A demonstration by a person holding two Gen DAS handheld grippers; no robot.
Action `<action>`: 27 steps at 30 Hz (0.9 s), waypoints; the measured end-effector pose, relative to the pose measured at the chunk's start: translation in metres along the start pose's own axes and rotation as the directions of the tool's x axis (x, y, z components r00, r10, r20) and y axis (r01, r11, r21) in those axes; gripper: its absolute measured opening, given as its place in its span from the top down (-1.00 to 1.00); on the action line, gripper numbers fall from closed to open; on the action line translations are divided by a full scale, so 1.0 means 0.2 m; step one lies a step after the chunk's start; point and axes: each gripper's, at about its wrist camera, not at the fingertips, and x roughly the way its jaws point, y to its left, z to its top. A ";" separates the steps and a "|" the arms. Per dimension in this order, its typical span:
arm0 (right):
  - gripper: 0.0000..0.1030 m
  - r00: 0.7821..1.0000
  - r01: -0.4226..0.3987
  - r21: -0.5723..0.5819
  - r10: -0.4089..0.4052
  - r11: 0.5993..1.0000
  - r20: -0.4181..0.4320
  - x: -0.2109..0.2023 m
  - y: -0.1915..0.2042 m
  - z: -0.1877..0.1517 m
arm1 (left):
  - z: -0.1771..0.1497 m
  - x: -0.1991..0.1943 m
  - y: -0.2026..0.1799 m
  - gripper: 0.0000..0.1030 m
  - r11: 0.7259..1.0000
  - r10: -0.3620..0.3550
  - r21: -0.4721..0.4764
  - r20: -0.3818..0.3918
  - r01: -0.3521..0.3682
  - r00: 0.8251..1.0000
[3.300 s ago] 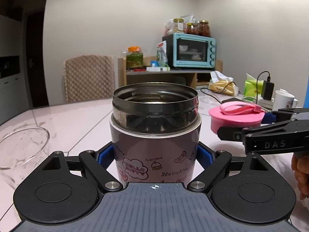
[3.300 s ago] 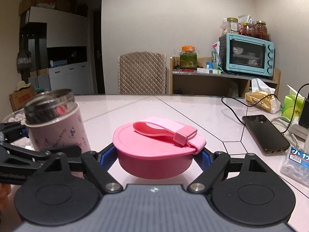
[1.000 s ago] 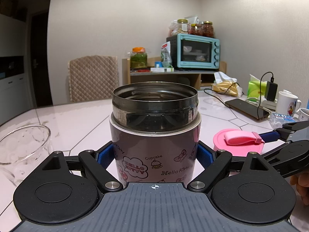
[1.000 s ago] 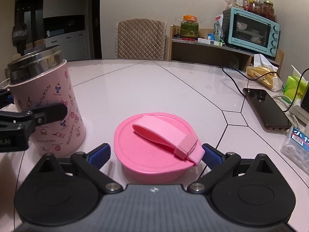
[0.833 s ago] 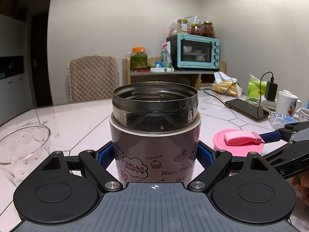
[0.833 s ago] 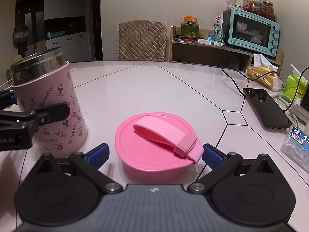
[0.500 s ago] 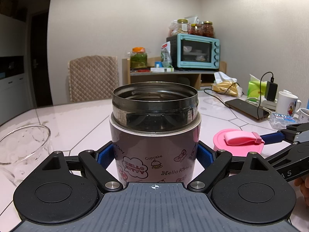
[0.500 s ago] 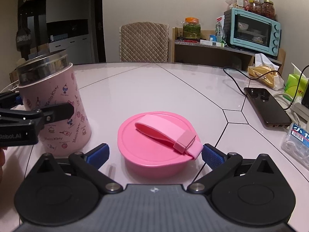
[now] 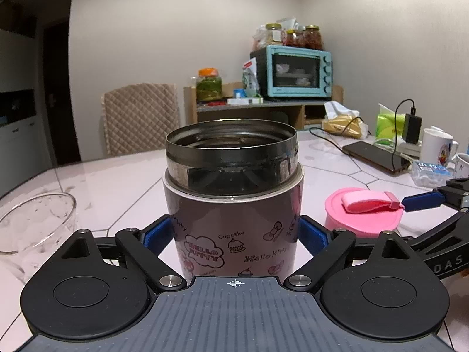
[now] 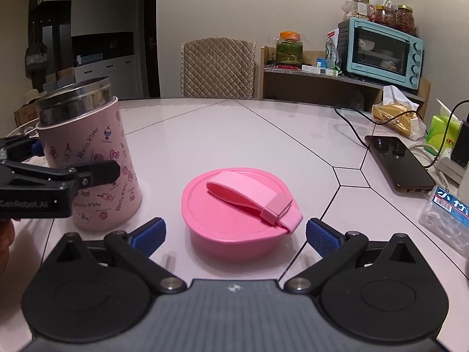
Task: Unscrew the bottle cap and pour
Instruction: 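Open the left gripper off the thermos while the right gripper backs away from the cap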
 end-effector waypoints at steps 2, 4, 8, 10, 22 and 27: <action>-1.00 1.000 0.001 0.002 -0.001 1.000 0.002 -0.02 0.00 -0.01 | 0.00 -0.01 0.00 -0.96 1.000 -0.001 0.003 -0.009 0.001 1.000; -1.00 1.000 0.003 0.007 -0.003 1.000 0.006 -0.04 -0.01 -0.01 | -0.01 -0.02 0.00 -1.00 1.000 0.001 0.005 -0.016 -0.001 1.000; -1.00 1.000 0.005 0.015 -0.005 1.000 0.016 -0.08 0.00 -0.03 | -0.02 -0.06 -0.01 -1.00 1.000 0.021 0.008 -0.026 -0.021 0.999; -1.00 1.000 0.006 0.019 -0.006 1.000 0.021 -0.11 0.00 -0.04 | -0.03 -0.08 -0.01 -1.00 1.000 0.026 0.009 -0.027 -0.025 0.999; -1.00 0.999 0.010 0.044 -0.013 0.999 0.051 -0.25 0.01 -0.08 | -0.07 -0.28 -0.01 -1.00 0.997 0.074 -0.035 -0.029 -0.075 0.997; -1.00 0.998 -0.004 0.061 0.000 0.998 0.063 -0.34 0.01 -0.10 | -0.10 -0.34 -0.04 -1.00 0.994 0.104 -0.033 -0.056 -0.106 0.993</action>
